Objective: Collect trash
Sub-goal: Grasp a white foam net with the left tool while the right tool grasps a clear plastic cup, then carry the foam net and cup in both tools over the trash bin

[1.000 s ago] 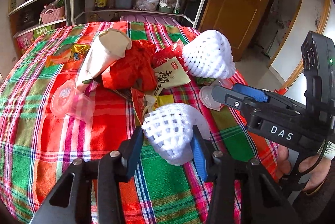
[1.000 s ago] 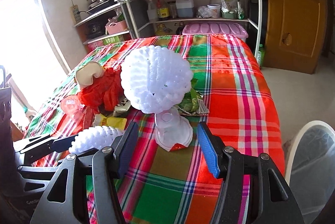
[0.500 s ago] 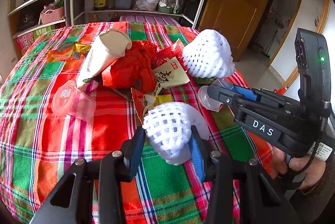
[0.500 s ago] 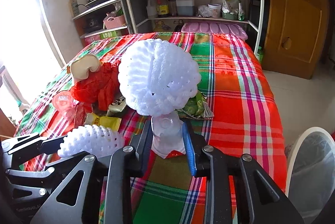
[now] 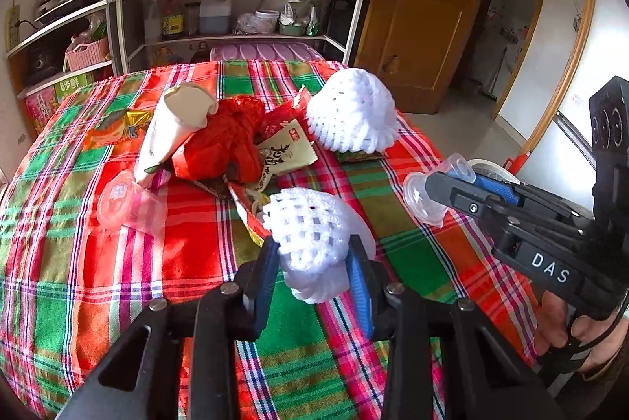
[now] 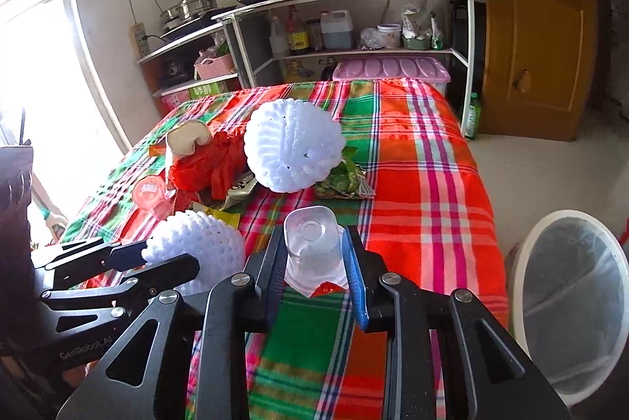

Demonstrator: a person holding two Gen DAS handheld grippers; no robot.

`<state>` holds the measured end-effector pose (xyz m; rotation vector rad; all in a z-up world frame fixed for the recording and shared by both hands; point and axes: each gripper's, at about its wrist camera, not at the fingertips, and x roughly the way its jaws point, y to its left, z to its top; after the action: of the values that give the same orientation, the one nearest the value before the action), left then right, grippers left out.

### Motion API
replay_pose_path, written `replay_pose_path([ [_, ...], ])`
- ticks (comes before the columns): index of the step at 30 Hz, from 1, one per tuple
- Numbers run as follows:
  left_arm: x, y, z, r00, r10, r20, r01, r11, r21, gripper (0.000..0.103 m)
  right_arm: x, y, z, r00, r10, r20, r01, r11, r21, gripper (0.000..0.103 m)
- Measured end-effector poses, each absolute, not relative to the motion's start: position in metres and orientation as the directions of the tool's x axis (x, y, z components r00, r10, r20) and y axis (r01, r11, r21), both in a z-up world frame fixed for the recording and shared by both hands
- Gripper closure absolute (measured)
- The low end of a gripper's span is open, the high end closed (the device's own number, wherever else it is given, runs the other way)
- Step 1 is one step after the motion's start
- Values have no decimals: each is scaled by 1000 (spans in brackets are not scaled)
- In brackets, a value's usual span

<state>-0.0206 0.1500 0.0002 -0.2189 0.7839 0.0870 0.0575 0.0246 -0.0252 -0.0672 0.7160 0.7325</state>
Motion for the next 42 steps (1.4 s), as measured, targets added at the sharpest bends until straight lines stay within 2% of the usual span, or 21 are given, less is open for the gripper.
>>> replay_pose_path([
  [3, -19, 143, 5, 716, -20, -698, -129, 978, -161, 73, 51, 8, -19, 542, 591, -598, -606, 767, 209, 73],
  [13, -12, 119, 16, 739, -59, -671, -58, 987, -150, 74, 40, -39, -5, 630, 549, -550, -521, 823, 226, 73],
  [26, 26, 59, 37, 762, -205, -614, 130, 978, -165, 74, 33, -121, 13, 777, 392, -492, -327, 920, 218, 73],
  [33, 56, 18, 34, 724, -300, -621, 231, 954, -192, 74, 41, -175, 6, 816, 254, -519, -170, 964, 204, 73],
  [42, 92, -34, 17, 658, -352, -666, 314, 932, -182, 74, 59, -217, -16, 793, 170, -585, -77, 980, 181, 73],
])
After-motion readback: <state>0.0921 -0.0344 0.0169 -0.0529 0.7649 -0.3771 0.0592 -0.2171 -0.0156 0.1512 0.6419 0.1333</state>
